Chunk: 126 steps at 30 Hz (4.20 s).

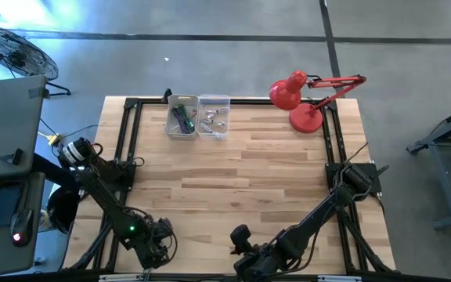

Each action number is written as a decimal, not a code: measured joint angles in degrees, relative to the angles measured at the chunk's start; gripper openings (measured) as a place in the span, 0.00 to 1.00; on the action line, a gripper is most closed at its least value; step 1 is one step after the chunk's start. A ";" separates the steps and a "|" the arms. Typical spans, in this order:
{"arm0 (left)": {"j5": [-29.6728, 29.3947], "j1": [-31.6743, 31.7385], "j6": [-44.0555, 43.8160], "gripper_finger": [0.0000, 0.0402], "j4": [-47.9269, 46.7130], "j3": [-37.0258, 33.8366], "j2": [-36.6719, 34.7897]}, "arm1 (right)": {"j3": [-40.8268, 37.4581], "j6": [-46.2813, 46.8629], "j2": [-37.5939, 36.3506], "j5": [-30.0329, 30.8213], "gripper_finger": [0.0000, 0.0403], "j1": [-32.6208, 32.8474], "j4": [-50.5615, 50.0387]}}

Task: Pick & Place USB Port
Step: Put the light blue patterned charger cable into the gray bin

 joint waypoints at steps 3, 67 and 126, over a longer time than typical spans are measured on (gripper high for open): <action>0.20 0.00 0.65 0.69 0.58 0.01 -0.02 | 0.00 0.00 0.00 -0.22 0.40 0.00 0.14; -27.60 6.19 23.29 0.00 -55.91 35.93 5.17 | 0.00 1.13 0.00 12.33 0.40 0.22 -5.86; 1.52 99.14 92.77 0.00 2.79 7.64 -15.69 | 0.00 -12.05 -20.74 13.75 0.40 -26.39 -30.56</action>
